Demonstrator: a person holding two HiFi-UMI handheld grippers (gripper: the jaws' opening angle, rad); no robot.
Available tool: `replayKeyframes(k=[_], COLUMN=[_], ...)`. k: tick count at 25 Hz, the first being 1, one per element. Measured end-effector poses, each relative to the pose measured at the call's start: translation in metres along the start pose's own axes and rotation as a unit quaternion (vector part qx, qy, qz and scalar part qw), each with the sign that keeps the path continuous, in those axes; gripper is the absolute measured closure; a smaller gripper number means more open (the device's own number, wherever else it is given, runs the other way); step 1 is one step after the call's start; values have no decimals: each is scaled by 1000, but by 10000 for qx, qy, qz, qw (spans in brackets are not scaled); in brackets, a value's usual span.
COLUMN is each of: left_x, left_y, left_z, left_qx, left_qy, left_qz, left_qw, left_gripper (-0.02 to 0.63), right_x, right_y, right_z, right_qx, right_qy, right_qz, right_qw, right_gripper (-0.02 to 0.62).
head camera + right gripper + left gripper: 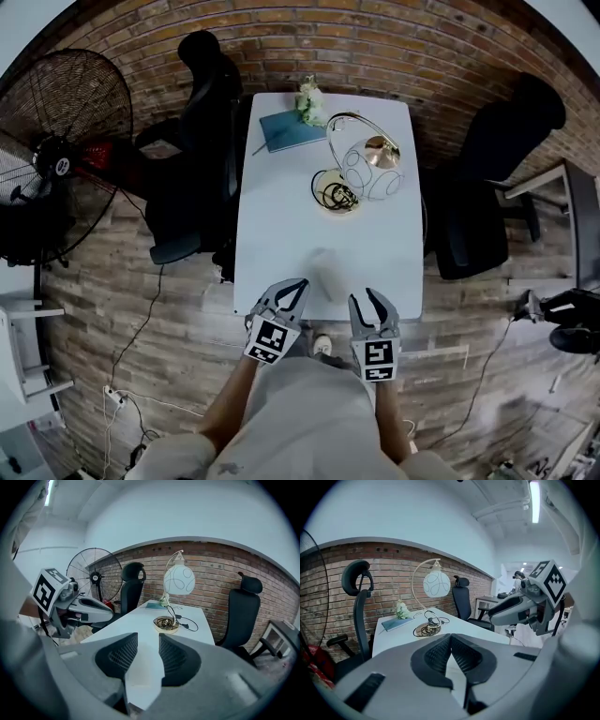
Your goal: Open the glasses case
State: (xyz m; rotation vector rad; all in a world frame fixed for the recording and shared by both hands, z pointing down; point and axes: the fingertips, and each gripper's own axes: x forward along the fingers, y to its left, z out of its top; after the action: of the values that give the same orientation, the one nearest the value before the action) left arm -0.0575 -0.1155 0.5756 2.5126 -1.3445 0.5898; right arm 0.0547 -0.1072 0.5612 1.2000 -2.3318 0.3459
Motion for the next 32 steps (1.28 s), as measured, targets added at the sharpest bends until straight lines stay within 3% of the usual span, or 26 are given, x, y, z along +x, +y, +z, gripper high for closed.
replayKeyframes(k=[14, 32], left_x=[43, 77], left_y=[11, 10], left_z=[-43, -88], left_qx=[59, 172], left_qy=[516, 1055], left_qz=[-674, -1059], left_qw=[9964, 9886], left_gripper=[601, 600], right_x=[38, 73], right_y=[2, 18], right_z=[-32, -77], right_qx=[47, -143], right_qy=[630, 1207], right_qz=[-192, 27], right_qw=[9978, 9926], right_gripper=[457, 451])
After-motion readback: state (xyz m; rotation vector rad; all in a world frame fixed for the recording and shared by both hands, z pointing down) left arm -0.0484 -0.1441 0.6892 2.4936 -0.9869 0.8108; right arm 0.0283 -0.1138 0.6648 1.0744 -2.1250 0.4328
